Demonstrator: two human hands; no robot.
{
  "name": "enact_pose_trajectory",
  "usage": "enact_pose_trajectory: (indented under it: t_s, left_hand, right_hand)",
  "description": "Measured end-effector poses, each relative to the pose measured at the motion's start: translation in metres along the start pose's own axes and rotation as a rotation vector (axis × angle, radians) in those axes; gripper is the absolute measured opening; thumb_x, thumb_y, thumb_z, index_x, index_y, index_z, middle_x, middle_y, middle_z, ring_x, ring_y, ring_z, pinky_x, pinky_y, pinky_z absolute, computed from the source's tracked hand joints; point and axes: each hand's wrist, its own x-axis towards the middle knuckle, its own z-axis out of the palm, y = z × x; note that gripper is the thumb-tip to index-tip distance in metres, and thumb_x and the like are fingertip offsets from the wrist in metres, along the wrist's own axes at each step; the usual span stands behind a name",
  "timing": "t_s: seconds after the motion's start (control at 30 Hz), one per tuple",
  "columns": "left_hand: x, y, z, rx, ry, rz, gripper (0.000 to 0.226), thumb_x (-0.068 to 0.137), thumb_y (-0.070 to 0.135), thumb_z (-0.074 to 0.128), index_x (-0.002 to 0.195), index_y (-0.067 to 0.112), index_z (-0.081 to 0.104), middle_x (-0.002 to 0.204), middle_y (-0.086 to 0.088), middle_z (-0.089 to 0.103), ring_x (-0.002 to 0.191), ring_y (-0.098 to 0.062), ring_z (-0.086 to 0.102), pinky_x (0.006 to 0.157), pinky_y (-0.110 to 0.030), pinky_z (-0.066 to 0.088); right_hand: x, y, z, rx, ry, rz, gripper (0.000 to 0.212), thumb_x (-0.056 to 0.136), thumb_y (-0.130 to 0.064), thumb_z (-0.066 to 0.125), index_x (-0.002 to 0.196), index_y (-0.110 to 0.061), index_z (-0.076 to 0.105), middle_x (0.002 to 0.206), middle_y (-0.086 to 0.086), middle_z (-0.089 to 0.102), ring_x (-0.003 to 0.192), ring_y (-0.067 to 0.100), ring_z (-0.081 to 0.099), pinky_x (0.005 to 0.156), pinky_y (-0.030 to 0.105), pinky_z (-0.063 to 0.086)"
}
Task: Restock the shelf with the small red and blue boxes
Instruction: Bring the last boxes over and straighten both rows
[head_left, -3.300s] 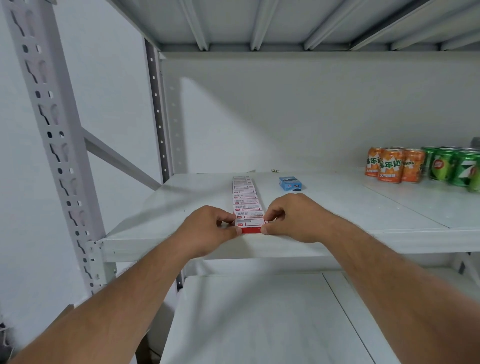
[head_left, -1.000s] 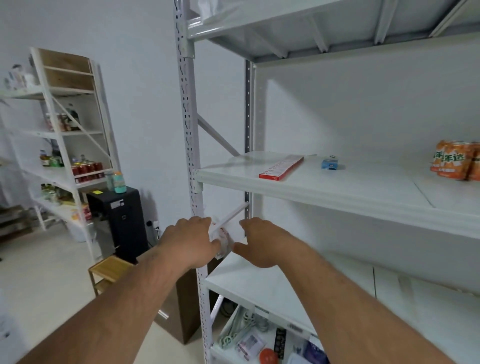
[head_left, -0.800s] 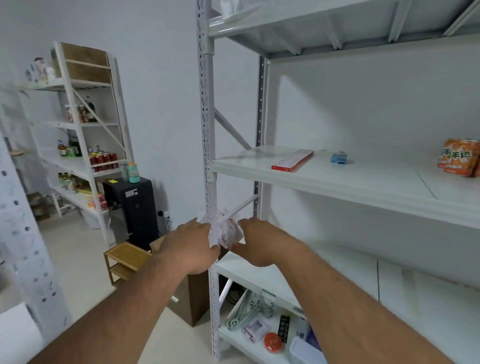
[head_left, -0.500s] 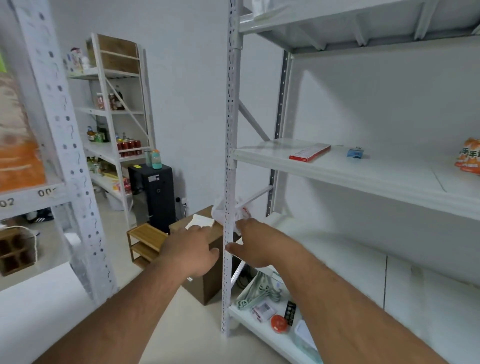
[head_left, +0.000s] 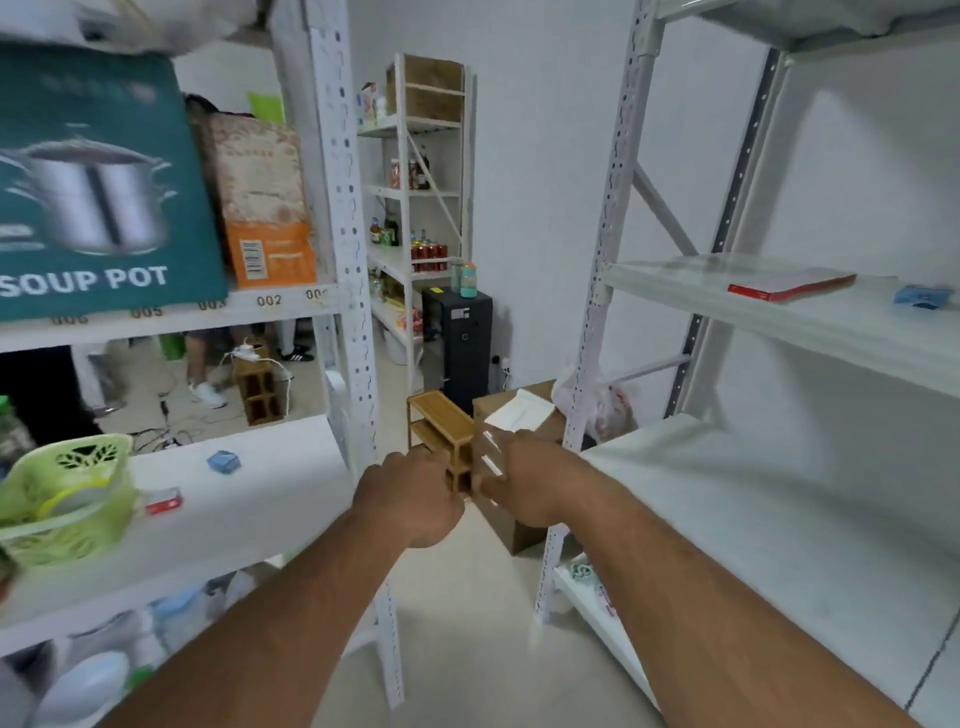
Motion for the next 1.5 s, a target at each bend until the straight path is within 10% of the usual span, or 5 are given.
enact_pose_trajectory:
  t_s: [0.33, 0.53, 1.5]
  left_hand:
    - [-0.097, -0.026, 0.032, -0.041, -0.061, -0.312, 0.06, 0.094, 0.051, 0.045, 0.146, 0.024, 0.037, 0.145, 0.001, 0.046, 0.129, -0.026, 0.047, 0.103, -0.041, 0.04]
    - [-0.151, -0.061, 0.036, -0.092, -0.003, -0.48, 0.048, 0.076, 0.05, 0.046, 0.119, 0.031, 0.058, 0.121, 0.005, 0.061, 0.114, -0.023, 0.059, 0.09, -0.037, 0.051]
    - [-0.12, -0.271, 0.059, -0.154, -0.034, -0.619, 0.062, 0.094, 0.05, 0.046, 0.146, 0.018, 0.035, 0.146, -0.007, 0.046, 0.133, -0.03, 0.044, 0.107, -0.041, 0.039]
  right_hand:
    - [-0.034, -0.038, 0.053, -0.028, -0.174, -0.305, 0.062, 0.1, -0.051, 0.047, 0.151, -0.017, 0.034, 0.151, 0.007, 0.043, 0.135, 0.029, 0.046, 0.104, 0.04, 0.043]
    - [-0.047, -0.08, 0.084, 0.0, -0.223, -0.431, 0.059, 0.1, -0.046, 0.051, 0.15, -0.017, 0.036, 0.149, 0.008, 0.045, 0.131, 0.028, 0.049, 0.105, 0.039, 0.043]
    - [0.075, -0.233, 0.162, -0.05, -0.23, -0.445, 0.057, 0.097, -0.047, 0.052, 0.144, -0.015, 0.043, 0.14, 0.009, 0.051, 0.127, 0.027, 0.052, 0.104, 0.041, 0.046]
